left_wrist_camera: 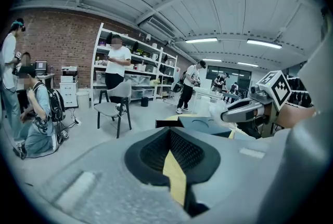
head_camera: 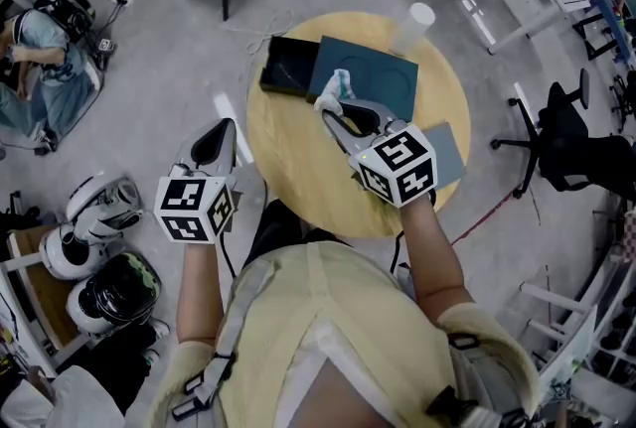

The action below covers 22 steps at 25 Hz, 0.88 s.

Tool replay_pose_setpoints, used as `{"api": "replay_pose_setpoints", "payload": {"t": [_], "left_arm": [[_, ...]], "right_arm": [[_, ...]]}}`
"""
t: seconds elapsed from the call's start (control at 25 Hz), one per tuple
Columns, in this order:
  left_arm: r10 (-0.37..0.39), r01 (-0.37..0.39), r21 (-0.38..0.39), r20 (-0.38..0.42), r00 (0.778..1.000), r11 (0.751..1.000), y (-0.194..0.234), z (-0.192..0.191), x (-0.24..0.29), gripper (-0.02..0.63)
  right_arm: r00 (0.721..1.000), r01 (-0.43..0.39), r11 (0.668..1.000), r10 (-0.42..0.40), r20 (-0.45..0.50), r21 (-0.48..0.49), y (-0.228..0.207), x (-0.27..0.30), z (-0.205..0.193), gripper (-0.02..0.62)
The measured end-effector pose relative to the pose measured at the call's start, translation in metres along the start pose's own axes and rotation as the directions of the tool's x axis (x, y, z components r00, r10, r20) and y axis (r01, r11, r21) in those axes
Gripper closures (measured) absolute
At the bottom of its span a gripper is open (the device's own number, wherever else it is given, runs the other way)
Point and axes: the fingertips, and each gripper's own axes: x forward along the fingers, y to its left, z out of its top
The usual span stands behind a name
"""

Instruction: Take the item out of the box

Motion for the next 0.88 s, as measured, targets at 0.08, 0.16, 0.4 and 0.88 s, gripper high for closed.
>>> {"api": "replay_pose_setpoints", "payload": {"t": [0.08, 0.16, 0.4, 0.88], "left_arm": [[0.0, 0.0, -0.003, -0.003, 1.0, 1.0, 0.0, -0.002, 0.0, 0.6], [-0.002, 0.002, -0.008, -0.006, 1.0, 1.0, 0.0, -0.003, 0.0, 0.6], [-0.029, 0.028, -0.023, -0.014, 0.999, 0.999, -0.008, -0.004, 0.003, 0.6], [-0.028, 0.028, -0.046, 0.005, 1.0, 0.999, -0.012, 0.0, 0.005, 0.6]], "right_arm": [[1.0, -0.007, 0.999, 0.006, 0.018, 0.043, 0.001, -0.003, -0.001, 0.517], [0.999, -0.026, 0.996, 0.023, 0.038, 0.082, 0.003, -0.005, -0.003, 0.517], [0.998, -0.037, 0.986, 0.026, 0.065, 0.165, 0.0, -0.009, -0.009, 0.517], [0.997, -0.027, 0.979, 0.01, 0.082, 0.203, 0.0, -0.013, -0.008, 0.518]]}}
